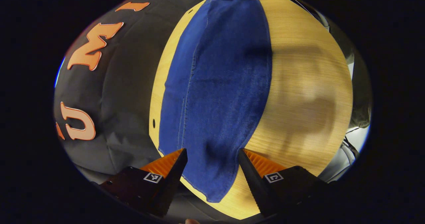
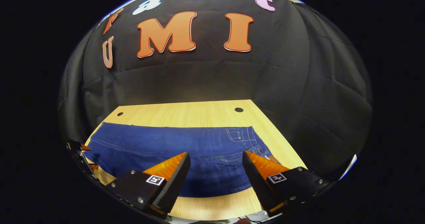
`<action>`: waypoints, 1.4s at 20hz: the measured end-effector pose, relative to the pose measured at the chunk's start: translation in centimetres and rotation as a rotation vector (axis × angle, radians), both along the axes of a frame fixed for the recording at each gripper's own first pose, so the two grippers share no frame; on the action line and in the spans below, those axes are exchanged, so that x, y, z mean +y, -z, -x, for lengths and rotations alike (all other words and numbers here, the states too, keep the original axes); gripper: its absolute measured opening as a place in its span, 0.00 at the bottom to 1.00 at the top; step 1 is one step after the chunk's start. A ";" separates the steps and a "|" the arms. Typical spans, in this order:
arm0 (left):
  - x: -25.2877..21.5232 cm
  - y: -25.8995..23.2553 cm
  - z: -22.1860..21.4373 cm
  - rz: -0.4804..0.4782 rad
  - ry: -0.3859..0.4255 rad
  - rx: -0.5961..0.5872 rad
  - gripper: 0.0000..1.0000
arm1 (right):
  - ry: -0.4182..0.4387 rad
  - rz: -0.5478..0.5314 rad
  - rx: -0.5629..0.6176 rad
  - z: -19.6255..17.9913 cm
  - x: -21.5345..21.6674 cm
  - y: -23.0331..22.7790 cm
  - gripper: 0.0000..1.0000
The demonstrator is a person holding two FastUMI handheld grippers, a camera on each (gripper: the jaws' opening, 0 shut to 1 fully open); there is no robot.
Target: Grasp the waist and the cuffs of the jeans and fold them to make the two legs overlap; first hold the waist and fold one-third of the jeans toward the cuffs, then hold the cuffs and fold the remaining one-third in the same direction to finish folding.
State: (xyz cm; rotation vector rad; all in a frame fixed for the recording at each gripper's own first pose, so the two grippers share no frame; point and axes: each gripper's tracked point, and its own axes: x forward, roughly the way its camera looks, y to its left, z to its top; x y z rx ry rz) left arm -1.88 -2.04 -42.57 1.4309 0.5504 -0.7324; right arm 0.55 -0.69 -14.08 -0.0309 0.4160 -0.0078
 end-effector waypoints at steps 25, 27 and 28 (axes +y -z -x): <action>-2.0 1.6 -2.2 0.024 -0.006 0.018 0.04 | -0.174 0.508 -0.147 -0.7 -4.6 -4.3 0.98; -1.5 1.3 -1.6 0.014 -0.007 0.014 0.04 | -0.230 0.626 -0.112 -0.2 -6.0 -2.5 0.97; -1.5 1.3 -1.3 0.014 -0.006 0.015 0.04 | -0.267 0.697 -0.096 0.1 -6.8 -1.5 0.97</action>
